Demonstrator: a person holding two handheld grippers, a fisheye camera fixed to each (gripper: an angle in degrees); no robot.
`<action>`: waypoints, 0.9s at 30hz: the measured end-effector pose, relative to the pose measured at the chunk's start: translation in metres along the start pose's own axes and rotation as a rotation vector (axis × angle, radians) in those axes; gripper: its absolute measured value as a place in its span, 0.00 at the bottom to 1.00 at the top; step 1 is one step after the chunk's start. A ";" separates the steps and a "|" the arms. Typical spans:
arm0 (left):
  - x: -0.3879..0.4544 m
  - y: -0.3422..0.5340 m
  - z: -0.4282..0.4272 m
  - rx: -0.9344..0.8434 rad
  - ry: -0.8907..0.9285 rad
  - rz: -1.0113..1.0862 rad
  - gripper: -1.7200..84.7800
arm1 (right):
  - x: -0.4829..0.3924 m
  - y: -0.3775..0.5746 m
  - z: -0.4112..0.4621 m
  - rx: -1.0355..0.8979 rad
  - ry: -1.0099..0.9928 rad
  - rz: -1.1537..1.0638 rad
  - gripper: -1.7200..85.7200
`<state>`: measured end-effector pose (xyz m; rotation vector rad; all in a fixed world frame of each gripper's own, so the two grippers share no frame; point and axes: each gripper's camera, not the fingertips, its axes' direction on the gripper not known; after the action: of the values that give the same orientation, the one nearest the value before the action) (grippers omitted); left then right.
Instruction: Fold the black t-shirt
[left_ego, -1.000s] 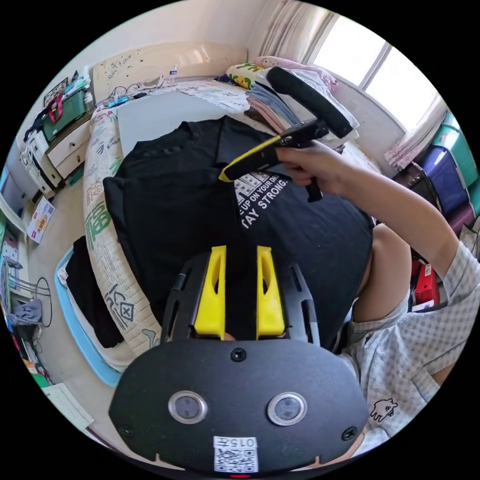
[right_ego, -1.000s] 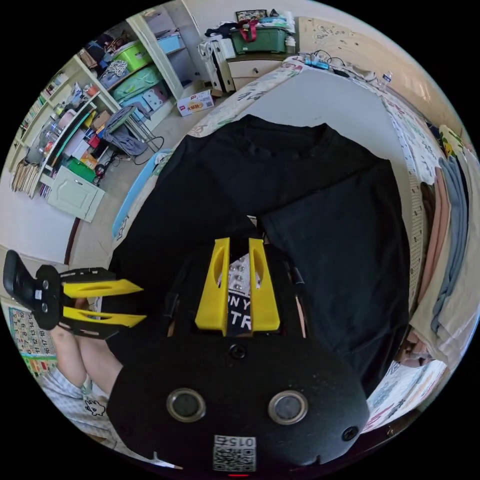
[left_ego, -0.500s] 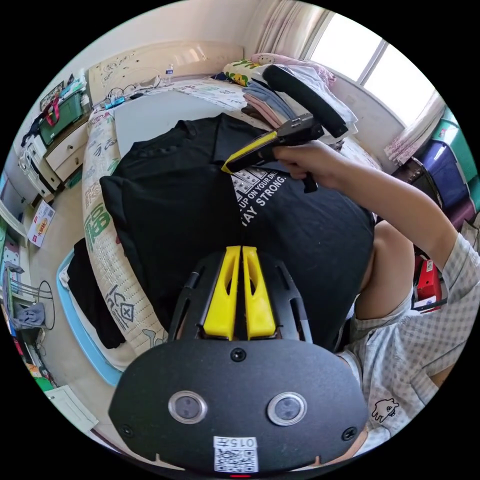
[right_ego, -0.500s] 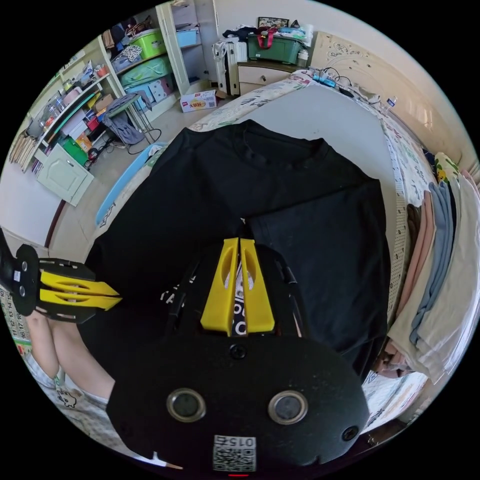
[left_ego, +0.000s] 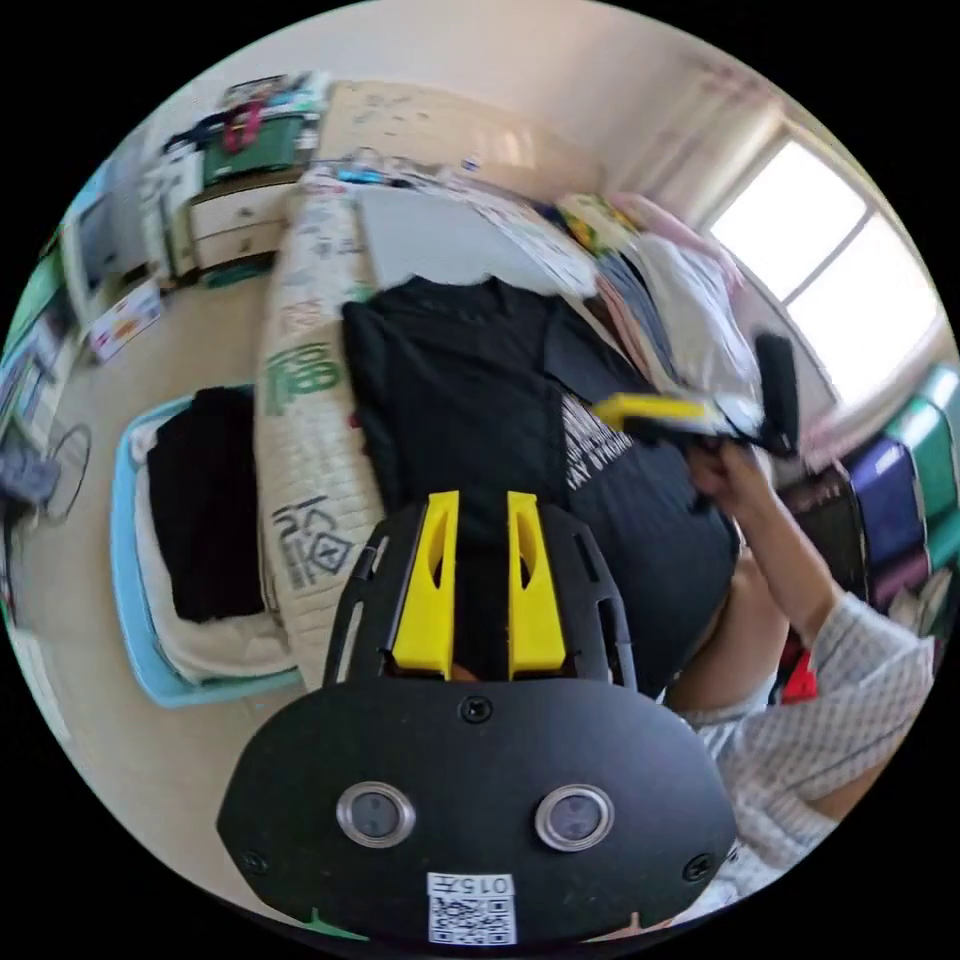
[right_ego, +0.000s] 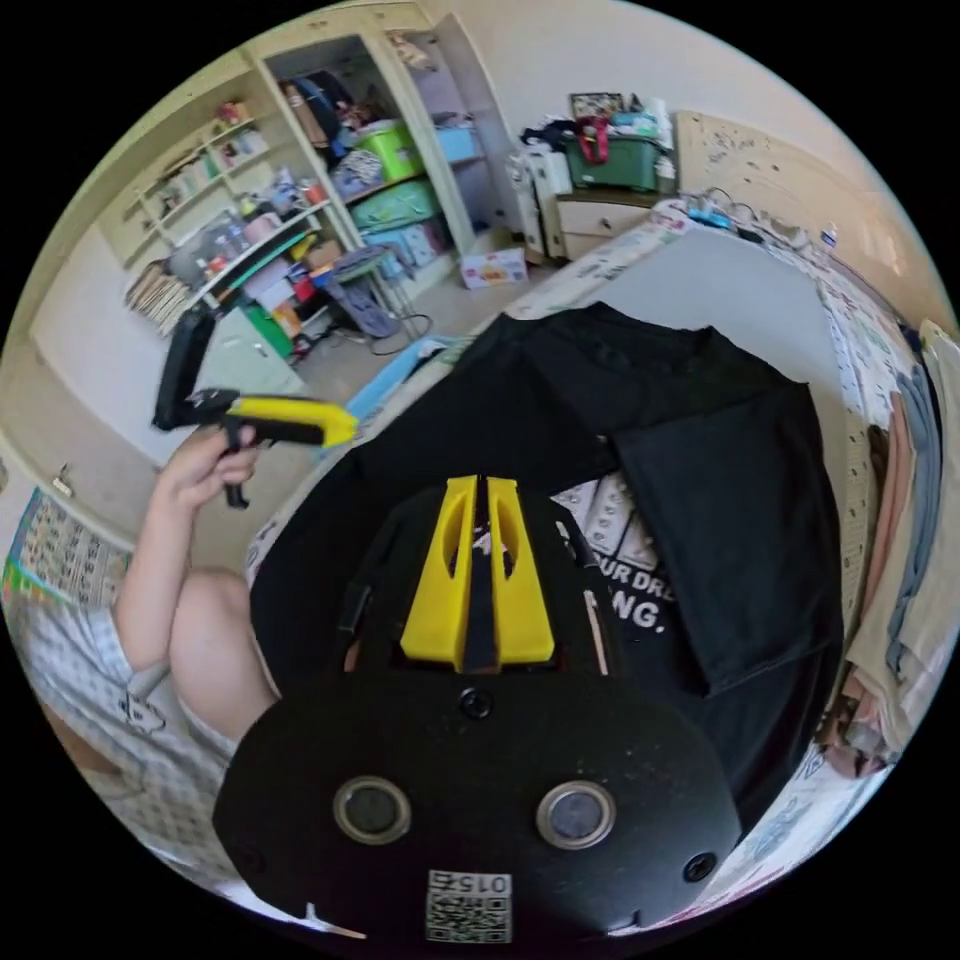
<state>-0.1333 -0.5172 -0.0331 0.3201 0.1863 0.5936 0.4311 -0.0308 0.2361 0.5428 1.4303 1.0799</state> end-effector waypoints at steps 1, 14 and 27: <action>-0.010 0.003 -0.007 0.035 -0.025 -0.069 0.11 | -0.033 0.011 -0.005 0.004 -0.014 -0.065 0.08; 0.003 -0.008 0.035 -0.181 -0.153 -0.077 0.11 | -0.280 0.016 0.032 -0.122 0.194 -0.426 0.06; 0.016 -0.008 0.038 -0.188 -0.183 -0.045 0.11 | -0.374 0.010 0.007 -0.124 0.202 -0.431 0.02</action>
<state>-0.1058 -0.5234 -0.0012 0.1862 -0.0386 0.5297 0.5059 -0.3377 0.4372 0.0285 1.5527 0.8835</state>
